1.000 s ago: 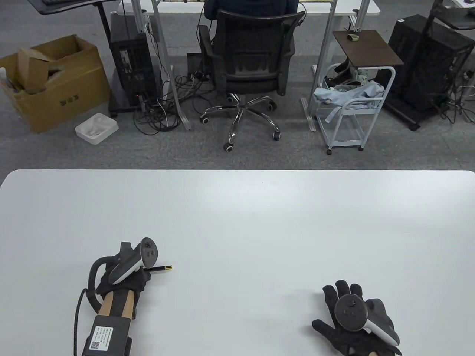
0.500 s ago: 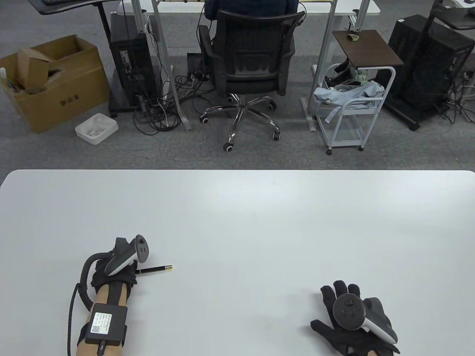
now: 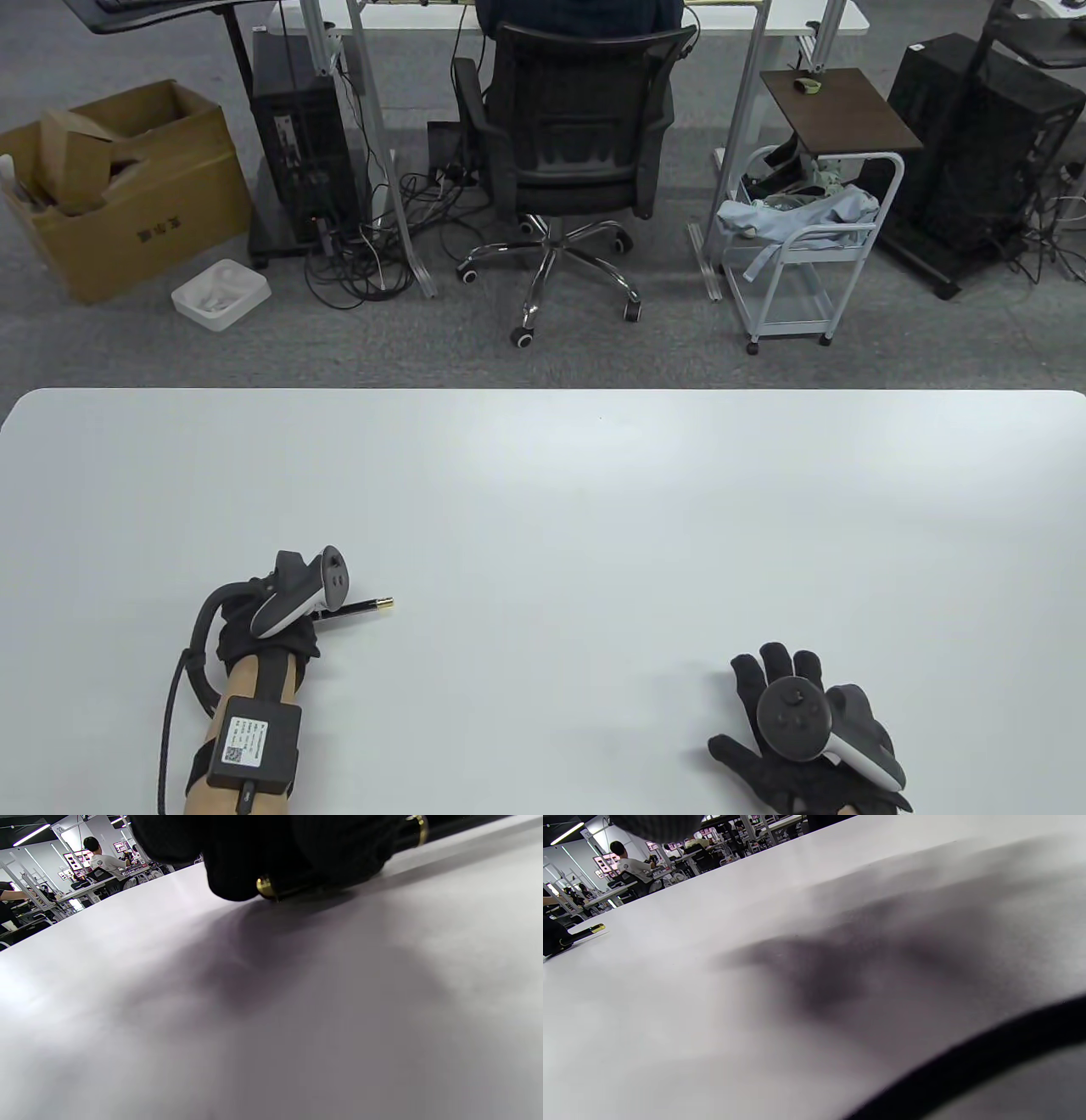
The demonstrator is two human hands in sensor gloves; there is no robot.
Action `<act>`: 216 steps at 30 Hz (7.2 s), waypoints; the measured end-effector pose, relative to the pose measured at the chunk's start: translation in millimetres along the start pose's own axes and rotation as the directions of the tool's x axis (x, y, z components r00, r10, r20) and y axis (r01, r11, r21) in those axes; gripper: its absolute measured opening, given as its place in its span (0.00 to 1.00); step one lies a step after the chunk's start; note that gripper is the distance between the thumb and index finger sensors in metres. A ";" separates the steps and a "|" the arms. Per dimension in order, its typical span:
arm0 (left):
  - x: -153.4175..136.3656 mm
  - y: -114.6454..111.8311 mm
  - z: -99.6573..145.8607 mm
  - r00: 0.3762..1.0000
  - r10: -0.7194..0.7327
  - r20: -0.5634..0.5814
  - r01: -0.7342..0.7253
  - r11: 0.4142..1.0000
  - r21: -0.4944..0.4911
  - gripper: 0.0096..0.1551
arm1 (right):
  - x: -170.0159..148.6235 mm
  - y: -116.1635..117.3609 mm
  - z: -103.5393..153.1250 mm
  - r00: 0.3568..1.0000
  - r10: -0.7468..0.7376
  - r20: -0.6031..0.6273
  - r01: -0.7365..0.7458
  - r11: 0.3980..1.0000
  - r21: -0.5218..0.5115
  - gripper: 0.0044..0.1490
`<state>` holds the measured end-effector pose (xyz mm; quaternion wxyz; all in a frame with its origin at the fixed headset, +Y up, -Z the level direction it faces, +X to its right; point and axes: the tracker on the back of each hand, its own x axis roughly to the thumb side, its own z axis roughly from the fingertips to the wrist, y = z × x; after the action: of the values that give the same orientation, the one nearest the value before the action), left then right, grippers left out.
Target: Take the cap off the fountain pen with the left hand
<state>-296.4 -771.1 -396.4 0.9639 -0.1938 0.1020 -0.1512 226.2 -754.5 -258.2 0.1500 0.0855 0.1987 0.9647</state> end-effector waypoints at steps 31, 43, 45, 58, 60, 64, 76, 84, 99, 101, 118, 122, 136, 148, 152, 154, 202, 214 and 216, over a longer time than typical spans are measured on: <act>69.9 131.2 174.8 0.943 0.160 0.292 -0.262 0.899 0.351 0.23 | 9.4 -13.4 12.3 0.999 0.002 0.054 0.001 0.998 -0.069 0.56; 129.6 126.5 221.1 0.910 0.117 0.397 -0.268 0.898 0.349 0.24 | 10.4 -16.3 16.1 0.998 -0.013 0.066 0.019 0.996 -0.088 0.57; 138.4 123.5 224.5 0.908 0.114 0.404 -0.265 0.902 0.341 0.24 | 9.8 -16.1 15.7 0.998 -0.014 0.065 0.020 0.996 -0.088 0.57; 196.5 94.3 236.7 0.868 0.103 0.485 -0.270 0.919 0.287 0.24 | 12.0 -13.3 15.4 0.998 -0.003 0.069 0.006 0.999 -0.052 0.58; 204.5 90.1 235.8 0.858 0.113 0.501 -0.281 0.920 0.273 0.24 | 12.3 -13.3 15.5 0.998 0.002 0.067 0.001 0.999 -0.046 0.58; 217.4 80.2 228.9 0.851 0.131 0.508 -0.291 0.924 0.249 0.24 | 12.0 -12.6 15.4 0.997 0.002 0.076 -0.001 1.000 -0.013 0.58; 228.1 54.7 211.2 0.817 0.186 0.545 -0.332 0.926 0.182 0.24 | 9.0 0.4 4.5 0.998 0.064 -0.001 -0.063 0.991 0.122 0.56; 232.4 51.9 218.0 0.786 0.187 0.589 -0.335 0.930 0.152 0.24 | 17.9 -32.2 28.9 0.987 -0.026 0.161 0.056 0.982 -0.183 0.51; 244.6 50.7 231.4 0.716 0.205 0.667 -0.358 0.928 0.099 0.24 | 79.7 15.9 14.8 0.938 0.244 0.246 -0.168 0.942 -0.292 0.33; 243.3 50.4 231.7 0.723 0.202 0.661 -0.360 0.926 0.111 0.24 | 85.8 19.5 16.2 0.919 0.296 0.259 -0.198 0.917 -0.345 0.30; 238.3 57.4 231.9 0.666 0.308 0.679 -0.440 0.897 0.024 0.24 | 83.4 4.8 21.6 0.920 0.212 0.329 -0.100 0.940 -0.327 0.28; 234.8 59.5 231.9 0.661 0.311 0.683 -0.456 0.889 0.037 0.24 | 86.6 1.8 23.5 0.916 0.236 0.324 -0.117 0.930 -0.348 0.28; 191.5 79.9 202.0 0.867 0.114 0.484 -0.307 0.889 0.340 0.23 | 43.3 -22.5 29.9 0.955 0.202 0.218 -0.100 0.908 -0.407 0.28; 188.3 87.7 122.2 0.806 0.434 0.403 -0.512 0.853 0.104 0.22 | 23.4 -32.9 29.7 0.971 0.130 0.202 -0.030 0.900 -0.434 0.28; 212.2 71.0 104.6 0.843 0.361 0.398 -0.425 0.902 0.081 0.22 | 18.4 -32.0 26.2 0.974 0.115 0.193 -0.025 0.911 -0.413 0.28; 222.8 63.3 99.6 0.855 0.333 0.398 -0.389 0.919 0.067 0.22 | 17.2 -30.9 24.9 0.975 0.113 0.190 -0.027 0.914 -0.405 0.28; 118.9 32.1 166.0 0.811 0.363 0.458 -0.468 0.874 0.136 0.47 | 75.3 -11.3 10.9 0.910 0.375 0.178 -0.309 0.898 -0.312 0.28; 113.5 33.0 166.0 0.769 0.422 0.481 -0.526 0.845 0.099 0.46 | 76.1 -34.3 -76.4 0.931 0.357 0.072 -0.325 0.904 -0.279 0.28; 113.7 33.3 165.3 0.768 0.425 0.479 -0.525 0.846 0.092 0.46 | 70.3 -28.8 -89.4 0.926 0.375 0.052 -0.349 0.899 -0.265 0.28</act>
<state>-139.8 -722.7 -276.1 0.9831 -0.0824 -0.0902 0.1365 147.4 -738.6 -343.6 -0.0126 0.1502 0.0476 0.9874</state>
